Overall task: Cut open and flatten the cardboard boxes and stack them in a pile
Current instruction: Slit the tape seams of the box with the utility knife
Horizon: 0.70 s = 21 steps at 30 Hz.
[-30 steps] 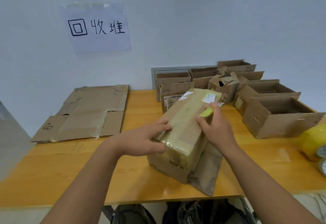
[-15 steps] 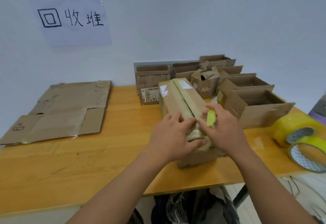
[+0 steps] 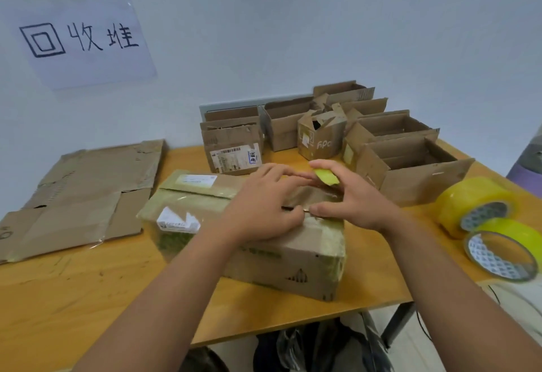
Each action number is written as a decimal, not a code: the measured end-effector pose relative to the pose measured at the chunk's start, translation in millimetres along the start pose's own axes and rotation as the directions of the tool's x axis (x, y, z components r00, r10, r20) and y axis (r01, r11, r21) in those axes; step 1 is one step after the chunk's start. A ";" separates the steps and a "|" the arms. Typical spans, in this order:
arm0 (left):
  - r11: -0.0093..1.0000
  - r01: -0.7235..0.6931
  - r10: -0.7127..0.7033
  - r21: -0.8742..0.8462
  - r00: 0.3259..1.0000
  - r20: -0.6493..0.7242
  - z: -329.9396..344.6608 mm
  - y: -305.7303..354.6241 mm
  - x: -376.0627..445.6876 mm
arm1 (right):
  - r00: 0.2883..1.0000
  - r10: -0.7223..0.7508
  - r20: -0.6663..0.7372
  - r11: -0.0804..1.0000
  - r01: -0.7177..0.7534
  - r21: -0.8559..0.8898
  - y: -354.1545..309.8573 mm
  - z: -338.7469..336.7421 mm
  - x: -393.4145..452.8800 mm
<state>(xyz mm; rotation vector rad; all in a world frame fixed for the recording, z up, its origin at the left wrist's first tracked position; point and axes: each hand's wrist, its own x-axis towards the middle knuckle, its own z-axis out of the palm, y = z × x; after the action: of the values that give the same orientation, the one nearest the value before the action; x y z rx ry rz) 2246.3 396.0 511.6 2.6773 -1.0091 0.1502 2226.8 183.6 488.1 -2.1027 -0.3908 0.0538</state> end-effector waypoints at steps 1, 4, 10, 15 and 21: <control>0.999 0.030 -0.027 -0.042 0.997 0.073 -1.9 -4.3 3.8 | 0.998 -0.025 -0.057 1.000 0.025 0.015 2.1 1.5 2.2; 0.994 0.085 -0.069 -0.071 0.976 0.208 -3.2 -8.1 11.7 | 0.873 -0.079 -0.481 0.977 0.165 0.139 9.4 7.8 -4.5; 0.997 0.074 -0.071 0.002 0.950 0.304 -6.9 -7.3 20.2 | 0.706 0.367 -0.606 0.617 0.303 0.727 7.1 12.0 -32.9; 0.999 0.032 -0.046 0.044 0.933 0.357 -7.9 -5.7 22.3 | 0.786 0.487 -0.381 0.492 0.113 0.863 6.1 37.4 -30.1; 0.995 -0.067 0.080 -0.070 0.972 0.220 3.8 9.9 24.5 | 0.755 0.500 -0.425 0.525 0.126 0.842 4.6 35.7 -23.8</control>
<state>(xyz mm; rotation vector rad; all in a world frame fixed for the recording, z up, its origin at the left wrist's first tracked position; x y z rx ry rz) 2258.2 372.3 514.9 2.6440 -1.1586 -0.1680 2198.6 203.6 462.3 -1.0447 0.2940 -0.2859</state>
